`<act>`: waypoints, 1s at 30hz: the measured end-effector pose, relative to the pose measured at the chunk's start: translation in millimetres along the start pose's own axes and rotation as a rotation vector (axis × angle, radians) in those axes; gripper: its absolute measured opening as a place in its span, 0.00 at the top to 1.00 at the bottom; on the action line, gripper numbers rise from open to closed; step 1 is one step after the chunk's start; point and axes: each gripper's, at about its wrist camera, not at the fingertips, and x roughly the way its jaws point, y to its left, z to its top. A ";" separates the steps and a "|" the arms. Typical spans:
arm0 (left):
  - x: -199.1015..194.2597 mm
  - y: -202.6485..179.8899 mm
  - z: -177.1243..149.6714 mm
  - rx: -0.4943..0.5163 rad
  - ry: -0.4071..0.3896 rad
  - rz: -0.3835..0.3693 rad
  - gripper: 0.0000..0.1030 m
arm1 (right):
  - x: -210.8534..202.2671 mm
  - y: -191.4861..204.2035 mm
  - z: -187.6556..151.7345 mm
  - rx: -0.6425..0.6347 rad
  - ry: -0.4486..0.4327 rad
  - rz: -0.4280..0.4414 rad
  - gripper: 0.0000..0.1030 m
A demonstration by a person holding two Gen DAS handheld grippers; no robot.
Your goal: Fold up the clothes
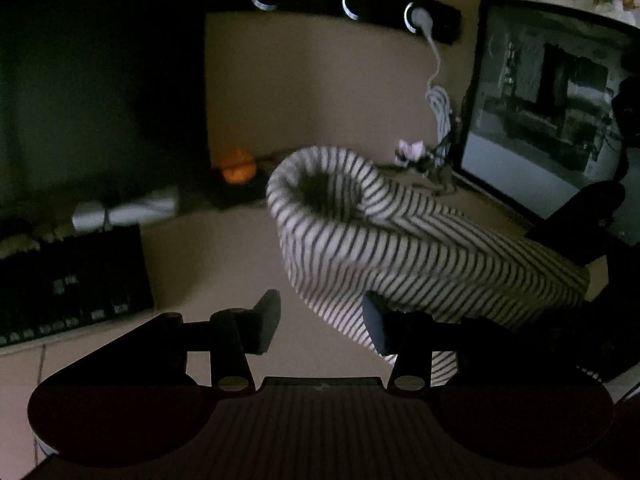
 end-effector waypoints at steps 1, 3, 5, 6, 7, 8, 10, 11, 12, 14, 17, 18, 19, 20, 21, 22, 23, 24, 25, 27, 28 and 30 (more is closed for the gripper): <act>5.3 -3.0 5.1 0.002 -0.005 -0.003 0.51 | -4.0 -12.5 -0.9 0.062 -0.017 0.018 0.72; 20.0 -11.3 15.2 0.004 -0.010 -0.012 0.51 | -11.0 -39.2 -6.1 0.193 -0.045 0.056 0.72; 39.1 -18.8 22.7 0.002 0.000 -0.029 0.51 | -14.6 -70.3 -16.8 0.332 -0.069 0.101 0.72; 51.6 -22.6 26.1 0.000 0.016 -0.037 0.51 | -15.5 -85.0 -23.8 0.385 -0.079 0.103 0.72; 65.1 -26.8 29.6 0.000 0.034 -0.046 0.50 | -16.5 -99.7 -30.7 0.438 -0.089 0.105 0.72; 78.8 -30.6 32.8 -0.001 0.054 -0.052 0.49 | -17.5 -114.1 -37.5 0.489 -0.099 0.105 0.72; 105.2 -38.1 39.6 -0.005 0.090 -0.061 0.48 | -20.3 -134.8 -48.0 0.521 -0.117 0.020 0.72; 117.8 -41.9 43.5 -0.009 0.105 -0.067 0.47 | -21.9 -145.0 -53.0 0.536 -0.126 -0.022 0.72; 128.7 -46.1 48.0 -0.012 0.116 -0.073 0.45 | -26.8 -152.4 -55.4 0.543 -0.147 -0.051 0.72; 144.8 -57.8 57.0 0.003 0.121 -0.081 0.44 | -36.8 -167.2 -60.3 0.556 -0.190 -0.107 0.72; 168.1 -75.5 69.7 0.026 0.130 -0.088 0.40 | -47.9 -185.2 -63.5 0.533 -0.240 -0.237 0.71; 176.2 -81.0 73.2 0.028 0.139 -0.086 0.37 | -49.0 -188.2 -63.3 0.498 -0.245 -0.305 0.70; 184.3 -86.5 76.7 0.031 0.148 -0.084 0.37 | -51.0 -191.8 -63.7 0.467 -0.252 -0.368 0.69; 191.1 -91.1 79.4 0.036 0.155 -0.081 0.35 | -52.7 -195.4 -63.2 0.438 -0.261 -0.421 0.69; 197.5 -95.5 81.9 0.042 0.162 -0.078 0.35 | -57.5 -197.8 -63.7 0.414 -0.274 -0.462 0.69; 204.0 -99.9 84.3 0.047 0.169 -0.075 0.35 | -61.8 -197.8 -60.4 0.392 -0.294 -0.492 0.70; 208.8 -103.7 86.2 0.054 0.175 -0.073 0.35 | -66.0 -197.7 -57.1 0.370 -0.313 -0.522 0.70; 212.6 -106.9 87.9 0.059 0.180 -0.072 0.34 | -68.2 -196.9 -52.1 0.340 -0.331 -0.552 0.70; 216.7 -109.4 89.3 0.061 0.186 -0.073 0.34 | -71.0 -200.4 -47.0 0.317 -0.336 -0.595 0.70; 225.1 -113.7 91.5 0.064 0.200 -0.073 0.32 | -73.4 -212.6 -38.8 0.293 -0.340 -0.670 0.70; 228.9 -114.8 92.1 0.062 0.206 -0.073 0.32 | -69.4 -223.2 -37.6 0.305 -0.337 -0.695 0.70; 235.6 -116.4 93.3 0.055 0.217 -0.075 0.30 | -66.2 -240.2 -42.2 0.352 -0.324 -0.724 0.70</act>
